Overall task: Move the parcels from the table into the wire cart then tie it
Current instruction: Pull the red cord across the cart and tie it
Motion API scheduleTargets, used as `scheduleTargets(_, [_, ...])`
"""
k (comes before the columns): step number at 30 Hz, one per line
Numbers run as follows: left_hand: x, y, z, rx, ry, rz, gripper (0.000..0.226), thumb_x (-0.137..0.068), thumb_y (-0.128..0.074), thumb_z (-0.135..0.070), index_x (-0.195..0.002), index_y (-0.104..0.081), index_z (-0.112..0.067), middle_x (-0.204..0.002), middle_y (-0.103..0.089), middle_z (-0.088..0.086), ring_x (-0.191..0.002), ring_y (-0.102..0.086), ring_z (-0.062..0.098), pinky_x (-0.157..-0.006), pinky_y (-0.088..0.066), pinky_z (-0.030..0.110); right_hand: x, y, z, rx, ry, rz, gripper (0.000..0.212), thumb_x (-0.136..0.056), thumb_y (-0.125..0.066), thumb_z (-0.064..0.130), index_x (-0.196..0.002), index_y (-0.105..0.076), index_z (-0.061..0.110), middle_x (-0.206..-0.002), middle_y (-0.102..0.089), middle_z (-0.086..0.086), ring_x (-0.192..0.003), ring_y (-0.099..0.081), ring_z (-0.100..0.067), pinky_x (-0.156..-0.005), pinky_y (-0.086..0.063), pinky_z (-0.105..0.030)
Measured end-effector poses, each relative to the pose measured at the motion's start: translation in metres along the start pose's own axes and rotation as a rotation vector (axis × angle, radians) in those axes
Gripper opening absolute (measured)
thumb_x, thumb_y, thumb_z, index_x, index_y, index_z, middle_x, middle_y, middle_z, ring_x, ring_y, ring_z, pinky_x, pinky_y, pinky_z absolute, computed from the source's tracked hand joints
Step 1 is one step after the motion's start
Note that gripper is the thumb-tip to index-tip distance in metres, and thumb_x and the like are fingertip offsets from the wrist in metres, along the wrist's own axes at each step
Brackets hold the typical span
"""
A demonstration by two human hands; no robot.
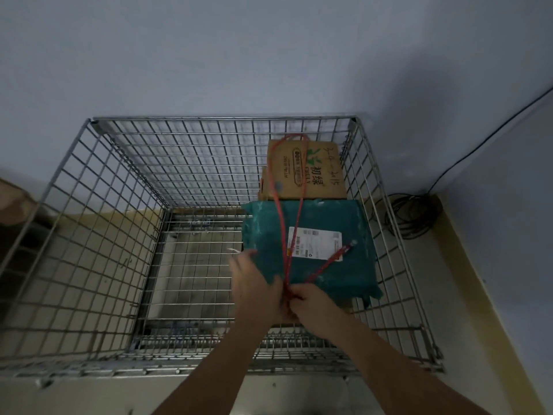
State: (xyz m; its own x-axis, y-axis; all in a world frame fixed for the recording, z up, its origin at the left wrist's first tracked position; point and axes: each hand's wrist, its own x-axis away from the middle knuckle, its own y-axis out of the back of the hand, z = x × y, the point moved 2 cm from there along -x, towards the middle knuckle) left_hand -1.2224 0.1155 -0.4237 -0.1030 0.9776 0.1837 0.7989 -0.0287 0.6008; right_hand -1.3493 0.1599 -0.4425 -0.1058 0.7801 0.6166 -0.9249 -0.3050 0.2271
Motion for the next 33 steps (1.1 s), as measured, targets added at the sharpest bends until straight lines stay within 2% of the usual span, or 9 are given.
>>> scheduleTargets(2, [0.005, -0.007, 0.003, 0.366, 0.34, 0.193, 0.04, -0.086, -0.058, 0.007, -0.12, -0.05, -0.013, -0.11, -0.064, 0.01, -0.091, -0.067, 0.023, -0.071, -0.059, 0.038, 0.001, -0.004, -0.009, -0.045, -0.019, 0.046, 0.04, -0.095, -0.046, 0.001, -0.079, -0.075, 0.023, -0.086, -0.078, -0.001, -0.088, -0.074, -0.023, -0.091, -0.06, -0.044])
scheduleTargets(6, [0.016, -0.011, 0.008, 0.429, 0.381, 0.62, 0.024, -0.094, -0.051, 0.001, -0.112, -0.065, -0.008, -0.076, -0.072, 0.007, -0.057, -0.063, 0.018, -0.048, -0.05, 0.027, 0.002, -0.008, -0.027, -0.162, -0.117, 0.107, 0.047, -0.088, -0.049, 0.001, -0.068, -0.079, 0.032, -0.081, -0.079, 0.003, -0.089, -0.077, -0.016, -0.09, -0.062, -0.041])
scheduleTargets(9, [0.019, -0.012, 0.017, 0.501, 0.4, 0.626, 0.035, -0.087, -0.07, 0.002, -0.117, -0.055, -0.006, -0.089, -0.074, 0.013, -0.064, -0.066, 0.021, -0.054, -0.052, 0.031, 0.007, -0.002, -0.032, -0.059, -0.154, 0.092, 0.042, -0.09, -0.051, 0.005, -0.067, -0.078, 0.028, -0.087, -0.079, -0.005, -0.094, -0.075, -0.024, -0.089, -0.061, -0.04])
scheduleTargets(13, [0.019, -0.022, 0.021, 0.495, 0.384, 0.662, 0.023, -0.089, -0.069, 0.004, -0.111, -0.063, 0.0, -0.104, -0.073, 0.024, -0.081, -0.073, 0.03, -0.074, -0.062, 0.039, 0.019, 0.003, -0.027, 0.08, -0.103, 0.006, 0.032, -0.101, -0.047, 0.006, -0.078, -0.064, 0.021, -0.067, -0.069, 0.007, -0.064, -0.064, -0.009, -0.06, -0.05, -0.024])
scheduleTargets(18, [0.026, -0.042, 0.03, 0.246, 0.365, 0.7, 0.014, -0.1, -0.055, -0.002, -0.113, -0.054, -0.001, -0.093, -0.068, 0.023, -0.07, -0.065, 0.026, -0.064, -0.055, 0.034, 0.037, 0.035, -0.033, 0.597, -0.017, -0.421, 0.039, -0.106, -0.028, 0.04, -0.078, -0.052, 0.026, -0.067, -0.056, 0.009, -0.057, -0.052, -0.002, -0.049, -0.033, -0.019])
scheduleTargets(24, [0.037, -0.053, 0.046, 0.035, 0.362, 0.941, 0.013, -0.103, -0.045, -0.001, -0.096, -0.054, -0.008, -0.078, -0.061, 0.008, -0.067, -0.064, 0.015, -0.064, -0.054, 0.023, 0.043, 0.062, -0.043, 0.904, -0.064, -0.218, 0.023, -0.106, -0.036, 0.019, -0.123, -0.047, 0.008, -0.105, -0.064, -0.013, -0.091, -0.067, -0.029, -0.071, -0.053, -0.037])
scheduleTargets(28, [0.034, -0.057, 0.041, 0.014, 0.345, 0.895, 0.016, -0.101, -0.042, 0.005, -0.093, -0.052, -0.004, -0.074, -0.055, 0.008, -0.063, -0.053, 0.02, -0.056, -0.047, 0.027, 0.033, 0.058, -0.05, 0.356, -0.122, -0.07, 0.045, -0.11, -0.032, 0.044, -0.099, -0.065, 0.015, -0.082, -0.064, 0.0, -0.074, -0.061, -0.015, -0.066, -0.046, -0.026])
scheduleTargets(30, [0.03, -0.059, 0.043, 0.092, 0.407, 0.859, 0.017, -0.101, -0.043, 0.005, -0.094, -0.056, -0.004, -0.071, -0.061, 0.008, -0.06, -0.059, 0.019, -0.052, -0.052, 0.026, 0.028, 0.045, -0.055, 0.202, -0.075, 0.044, 0.029, -0.107, -0.047, 0.041, -0.109, -0.067, 0.02, -0.083, -0.067, 0.007, -0.073, -0.062, -0.007, -0.068, -0.047, -0.023])
scheduleTargets(33, [0.026, -0.056, 0.04, 0.273, 0.479, 0.782, 0.016, -0.097, -0.046, 0.007, -0.1, -0.058, -0.004, -0.07, -0.065, 0.009, -0.064, -0.065, 0.023, -0.068, -0.058, 0.037, 0.022, 0.025, -0.067, 0.199, -0.055, 0.243, 0.013, -0.102, -0.062, 0.024, -0.114, -0.064, 0.027, -0.087, -0.068, 0.015, -0.078, -0.062, -0.003, -0.073, -0.049, -0.022])
